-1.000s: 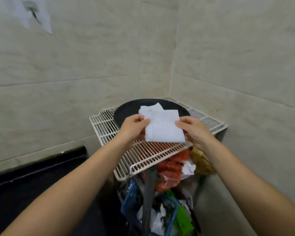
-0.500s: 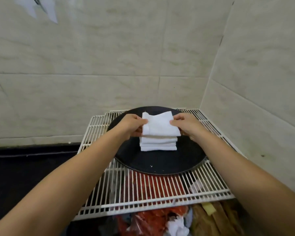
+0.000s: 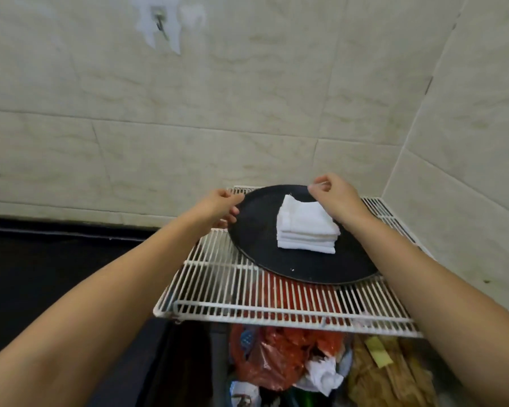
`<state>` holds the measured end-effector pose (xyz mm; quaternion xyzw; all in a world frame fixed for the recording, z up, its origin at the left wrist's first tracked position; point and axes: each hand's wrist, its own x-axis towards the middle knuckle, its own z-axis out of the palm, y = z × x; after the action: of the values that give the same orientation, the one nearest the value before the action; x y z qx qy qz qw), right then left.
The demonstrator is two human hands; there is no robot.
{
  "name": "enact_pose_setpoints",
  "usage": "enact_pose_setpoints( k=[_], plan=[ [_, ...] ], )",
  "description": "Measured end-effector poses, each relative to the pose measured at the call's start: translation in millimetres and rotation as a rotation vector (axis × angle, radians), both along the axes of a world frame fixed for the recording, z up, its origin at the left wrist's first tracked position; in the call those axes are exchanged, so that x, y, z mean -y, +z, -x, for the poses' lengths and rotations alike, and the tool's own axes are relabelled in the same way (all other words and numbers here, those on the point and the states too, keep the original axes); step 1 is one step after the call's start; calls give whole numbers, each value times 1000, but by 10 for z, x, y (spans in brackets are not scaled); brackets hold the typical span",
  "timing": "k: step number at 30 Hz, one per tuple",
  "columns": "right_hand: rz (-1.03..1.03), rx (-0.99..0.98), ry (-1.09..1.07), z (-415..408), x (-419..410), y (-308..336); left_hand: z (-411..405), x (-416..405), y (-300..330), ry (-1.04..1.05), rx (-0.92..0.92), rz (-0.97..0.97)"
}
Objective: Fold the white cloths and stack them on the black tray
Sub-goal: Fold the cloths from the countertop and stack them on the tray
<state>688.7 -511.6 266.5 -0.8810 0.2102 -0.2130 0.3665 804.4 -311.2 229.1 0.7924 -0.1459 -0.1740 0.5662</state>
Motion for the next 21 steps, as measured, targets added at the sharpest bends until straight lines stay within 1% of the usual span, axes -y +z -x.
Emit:
enact_pose_setpoints(
  k=[2, 4, 7, 11, 15, 18, 21],
  plan=[
    [81, 16, 97, -112, -488, 84, 53, -525, 49, 35, 46, 2],
    [157, 11, 212, -266, -1078, 79, 161, -1112, 67, 95, 117, -49],
    [249, 21, 414, -444, -2300, -112, 446, -2274, -4, 221, 257, -204],
    [399, 23, 672, -467, -4024, -563, 929, -3949, -217, 436, 352, -398],
    [563, -13, 857, -325, -5465, -1024, 1441, -5321, -543, 620, 333, -600],
    [652, -30, 977, -273, -6315, -1363, 1719, -6090, -874, 667, 242, -744],
    [744, -31, 1084, -282, -7064, -1691, 1913, -6755, -1207, 727, 164, -832]
  ],
)
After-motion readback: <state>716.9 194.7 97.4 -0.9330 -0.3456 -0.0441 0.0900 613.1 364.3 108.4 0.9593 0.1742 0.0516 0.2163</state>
